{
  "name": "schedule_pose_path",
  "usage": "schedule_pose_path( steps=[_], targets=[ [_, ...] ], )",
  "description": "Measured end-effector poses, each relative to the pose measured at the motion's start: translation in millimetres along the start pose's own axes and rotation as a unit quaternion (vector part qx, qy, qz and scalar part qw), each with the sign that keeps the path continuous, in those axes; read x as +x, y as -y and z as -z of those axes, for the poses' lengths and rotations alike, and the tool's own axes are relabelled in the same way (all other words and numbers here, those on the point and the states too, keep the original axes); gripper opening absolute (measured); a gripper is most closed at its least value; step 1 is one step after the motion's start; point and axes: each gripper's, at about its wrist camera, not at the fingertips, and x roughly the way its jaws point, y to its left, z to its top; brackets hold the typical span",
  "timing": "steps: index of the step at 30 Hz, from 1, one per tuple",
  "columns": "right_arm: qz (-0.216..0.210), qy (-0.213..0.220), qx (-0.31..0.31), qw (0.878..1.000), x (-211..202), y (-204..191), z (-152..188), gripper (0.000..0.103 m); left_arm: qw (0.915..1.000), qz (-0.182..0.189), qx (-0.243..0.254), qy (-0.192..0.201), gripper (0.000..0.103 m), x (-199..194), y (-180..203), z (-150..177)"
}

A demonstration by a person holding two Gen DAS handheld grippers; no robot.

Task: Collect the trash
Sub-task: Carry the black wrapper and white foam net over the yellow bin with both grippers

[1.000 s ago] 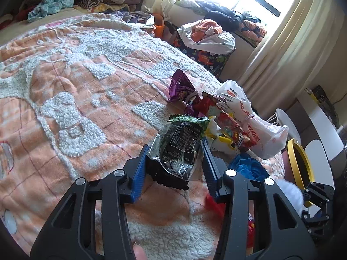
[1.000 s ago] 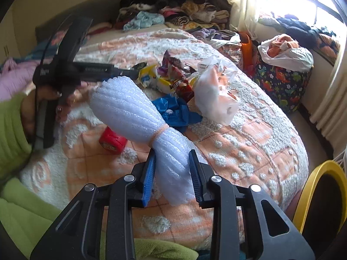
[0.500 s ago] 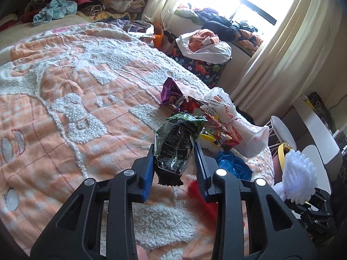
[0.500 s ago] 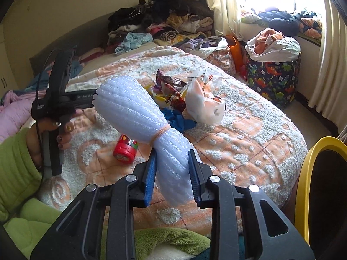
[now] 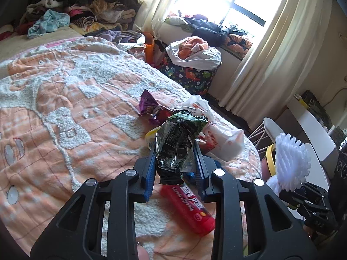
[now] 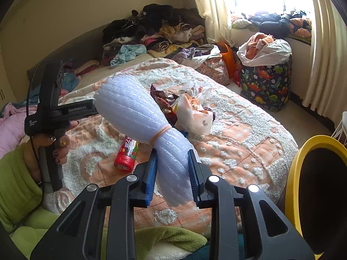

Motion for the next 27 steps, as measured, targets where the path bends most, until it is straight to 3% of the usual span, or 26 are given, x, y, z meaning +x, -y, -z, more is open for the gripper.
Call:
schedule_pose_path(
  steps=[27],
  targets=[
    [0.03, 0.049, 0.037, 0.998, -46.7, 27.5, -8.1, 0.025, 0.998, 0.04, 0.047, 0.014, 0.023, -6.5, 69.4, -7.6]
  ],
)
